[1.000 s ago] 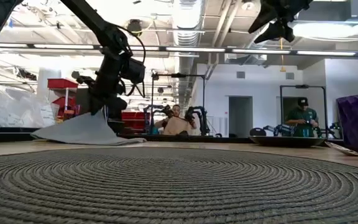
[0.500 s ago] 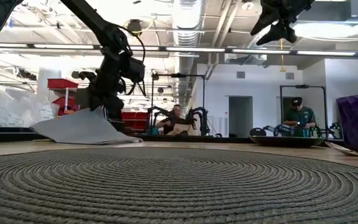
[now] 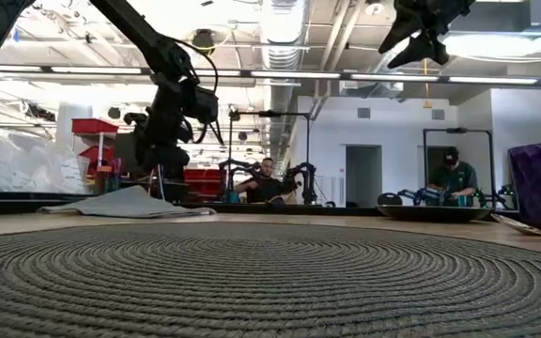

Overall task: Set table place
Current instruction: Fold the gray table napkin

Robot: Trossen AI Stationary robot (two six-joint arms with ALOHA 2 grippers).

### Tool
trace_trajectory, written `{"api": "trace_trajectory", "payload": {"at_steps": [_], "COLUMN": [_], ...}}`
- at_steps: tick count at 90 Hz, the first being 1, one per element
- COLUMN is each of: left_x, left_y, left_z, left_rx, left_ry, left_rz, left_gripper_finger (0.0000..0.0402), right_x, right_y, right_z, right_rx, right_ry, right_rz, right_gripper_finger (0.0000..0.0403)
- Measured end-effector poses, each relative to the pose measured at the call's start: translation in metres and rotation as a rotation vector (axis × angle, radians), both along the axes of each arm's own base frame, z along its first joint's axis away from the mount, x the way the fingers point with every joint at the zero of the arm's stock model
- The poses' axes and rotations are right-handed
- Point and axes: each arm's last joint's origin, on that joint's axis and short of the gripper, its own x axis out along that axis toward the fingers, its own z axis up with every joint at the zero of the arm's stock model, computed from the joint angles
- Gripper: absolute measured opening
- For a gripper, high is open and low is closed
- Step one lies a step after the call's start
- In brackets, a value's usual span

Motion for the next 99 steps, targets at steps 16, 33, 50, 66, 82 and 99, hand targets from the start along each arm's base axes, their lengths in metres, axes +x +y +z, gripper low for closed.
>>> {"api": "trace_trajectory", "payload": {"at_steps": [16,33,50,66,82,99], "left_x": [0.021,0.031,0.026,0.031,0.050,0.083], "left_y": [-0.013,-0.029,-0.042,-0.060,-0.076,-0.093], "left_z": [-0.009,-0.024,-0.042,-0.058,-0.060,-0.056], "left_rx": [-0.173,-0.226,-0.279,-0.340,-0.346,-0.358], "left_ry": [-0.289,-0.334,-0.303,-0.342,-0.452,-0.722], "left_rz": [-0.031,-0.089,-0.077,-0.090,-0.117,-0.151], "left_gripper_finger": [0.0141,0.0013,0.0000,0.0000,0.0000,0.0000], "right_x": [0.000,0.000,0.000,0.000,0.000,0.001], "right_y": [0.000,0.000,0.000,0.000,0.000,-0.001], "right_z": [0.000,0.000,0.000,0.000,0.000,0.002], "right_rx": [0.002,0.002,0.002,0.000,-0.001,-0.017], "right_ry": [0.003,0.003,0.003,0.000,-0.001,-0.023], "right_rz": [-0.001,-0.001,-0.001,-0.001,0.000,-0.001], "right_gripper_finger": [0.0191,0.0191,0.0191,0.0191,0.0191,0.0191]}}
